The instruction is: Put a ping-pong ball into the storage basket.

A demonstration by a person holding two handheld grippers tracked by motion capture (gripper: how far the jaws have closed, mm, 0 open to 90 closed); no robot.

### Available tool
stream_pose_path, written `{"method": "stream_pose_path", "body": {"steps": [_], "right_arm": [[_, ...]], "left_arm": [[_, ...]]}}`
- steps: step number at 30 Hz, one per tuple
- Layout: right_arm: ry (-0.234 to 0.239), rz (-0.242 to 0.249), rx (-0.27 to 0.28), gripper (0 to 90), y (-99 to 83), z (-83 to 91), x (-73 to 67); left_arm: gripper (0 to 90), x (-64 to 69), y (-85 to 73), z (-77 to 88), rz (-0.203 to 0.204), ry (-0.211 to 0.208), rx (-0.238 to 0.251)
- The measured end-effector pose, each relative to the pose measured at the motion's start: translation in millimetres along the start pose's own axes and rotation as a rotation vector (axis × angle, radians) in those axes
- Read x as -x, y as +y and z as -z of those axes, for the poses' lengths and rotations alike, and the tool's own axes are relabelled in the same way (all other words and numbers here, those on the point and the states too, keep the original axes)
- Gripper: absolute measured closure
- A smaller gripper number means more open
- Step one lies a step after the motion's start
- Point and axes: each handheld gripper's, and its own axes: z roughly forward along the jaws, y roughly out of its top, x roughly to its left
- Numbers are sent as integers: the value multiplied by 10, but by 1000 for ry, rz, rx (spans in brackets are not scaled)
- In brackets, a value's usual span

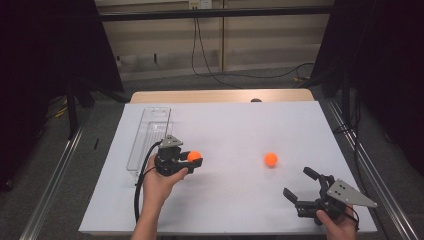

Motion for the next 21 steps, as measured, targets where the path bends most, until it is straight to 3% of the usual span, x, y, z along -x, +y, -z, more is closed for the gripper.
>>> {"method": "stream_pose_path", "body": {"steps": [21], "right_arm": [[-2,-3,3,19,4,3,4]], "left_arm": [[509,-56,3,47,7,14,9]]}}
